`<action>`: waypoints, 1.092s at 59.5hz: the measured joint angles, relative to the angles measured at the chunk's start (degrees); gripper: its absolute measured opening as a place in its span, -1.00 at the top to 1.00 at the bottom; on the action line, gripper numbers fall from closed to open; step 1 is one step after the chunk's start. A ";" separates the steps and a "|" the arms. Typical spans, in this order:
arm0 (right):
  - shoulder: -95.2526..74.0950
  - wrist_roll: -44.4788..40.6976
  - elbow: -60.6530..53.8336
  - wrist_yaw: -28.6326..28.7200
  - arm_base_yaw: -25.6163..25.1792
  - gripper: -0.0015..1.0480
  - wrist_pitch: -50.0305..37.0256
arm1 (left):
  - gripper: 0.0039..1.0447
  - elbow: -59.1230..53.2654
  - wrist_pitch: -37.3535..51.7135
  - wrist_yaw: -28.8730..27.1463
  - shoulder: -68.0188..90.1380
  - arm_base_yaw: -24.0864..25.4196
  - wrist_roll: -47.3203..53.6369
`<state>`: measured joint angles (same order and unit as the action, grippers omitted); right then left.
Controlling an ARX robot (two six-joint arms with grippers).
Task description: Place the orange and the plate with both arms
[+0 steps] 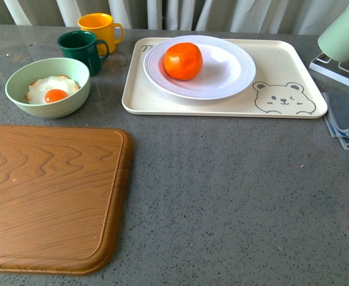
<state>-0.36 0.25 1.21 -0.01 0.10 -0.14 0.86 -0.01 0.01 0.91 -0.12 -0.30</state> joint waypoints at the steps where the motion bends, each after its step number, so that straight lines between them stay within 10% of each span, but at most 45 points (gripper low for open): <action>1: 0.00 0.00 0.00 0.00 0.00 0.79 0.00 | -0.83 0.00 0.00 0.00 0.00 0.00 0.00; 30: 0.02 0.00 0.00 0.00 0.00 -0.85 0.02 | -0.83 0.00 0.00 0.00 0.00 0.00 0.00; 65: 0.02 0.00 0.00 0.00 0.00 -0.83 0.02 | -0.83 0.00 0.00 0.00 0.00 0.00 0.00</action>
<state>-0.34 0.25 1.21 -0.01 0.10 -0.12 0.86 -0.01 0.01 0.91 -0.12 -0.30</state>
